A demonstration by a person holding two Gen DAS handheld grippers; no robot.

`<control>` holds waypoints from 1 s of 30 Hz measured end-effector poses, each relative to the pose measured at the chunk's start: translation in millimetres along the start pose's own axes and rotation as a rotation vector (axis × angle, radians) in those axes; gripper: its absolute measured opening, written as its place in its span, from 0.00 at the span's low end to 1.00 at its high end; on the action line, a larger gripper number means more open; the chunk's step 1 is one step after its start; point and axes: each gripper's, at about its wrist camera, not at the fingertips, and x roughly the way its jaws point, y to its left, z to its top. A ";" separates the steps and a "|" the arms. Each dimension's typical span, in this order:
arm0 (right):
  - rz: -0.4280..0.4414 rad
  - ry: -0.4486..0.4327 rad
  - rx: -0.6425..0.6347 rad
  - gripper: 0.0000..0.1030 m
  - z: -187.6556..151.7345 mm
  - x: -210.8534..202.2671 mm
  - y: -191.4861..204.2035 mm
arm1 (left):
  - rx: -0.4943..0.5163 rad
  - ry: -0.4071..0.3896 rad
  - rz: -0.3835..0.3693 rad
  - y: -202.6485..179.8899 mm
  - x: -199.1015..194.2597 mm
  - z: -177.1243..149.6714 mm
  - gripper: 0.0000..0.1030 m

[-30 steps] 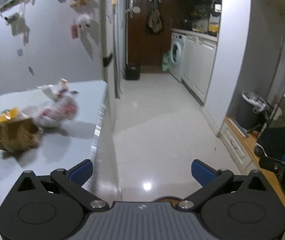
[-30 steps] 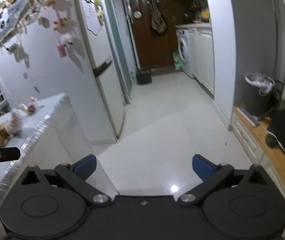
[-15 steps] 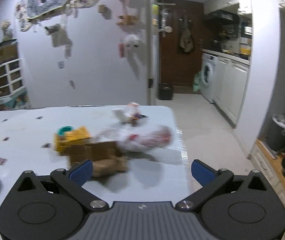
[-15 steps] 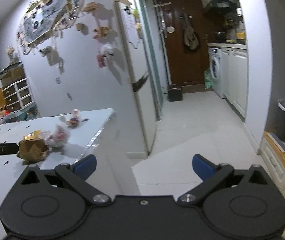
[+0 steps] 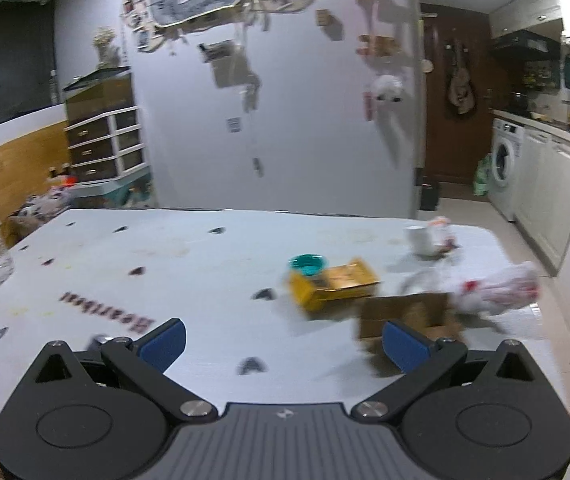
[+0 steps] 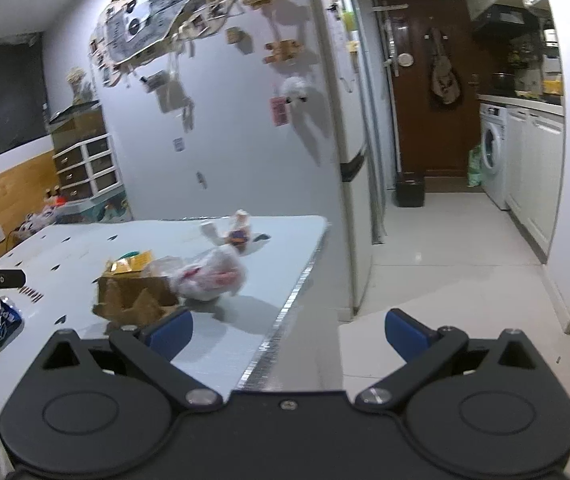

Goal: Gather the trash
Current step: 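Move both open tools back from the bin toward the counter, then grasp the crushed blue Pepsi can with the left tool while the right tool grasps the cardboard box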

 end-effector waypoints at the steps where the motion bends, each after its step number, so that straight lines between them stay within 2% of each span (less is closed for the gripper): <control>1: 0.006 0.003 -0.003 1.00 0.1 2.7 4.7 | 0.001 -0.002 0.005 8.1 1.7 -2.2 1.00; 12: 0.100 0.025 -0.006 1.00 6.8 35.7 59.1 | -0.024 0.052 0.108 97.4 37.6 -22.6 1.00; 22: 0.142 0.069 -0.010 1.00 12.8 75.1 96.0 | -0.043 0.141 0.165 145.1 64.9 -40.5 1.00; 27: 0.152 0.083 0.010 1.00 11.0 99.7 108.8 | -0.041 0.166 0.135 154.6 77.2 -50.3 0.99; 30: 0.148 0.086 0.003 1.00 9.6 112.5 117.8 | -0.046 0.172 0.101 154.9 81.1 -54.7 0.90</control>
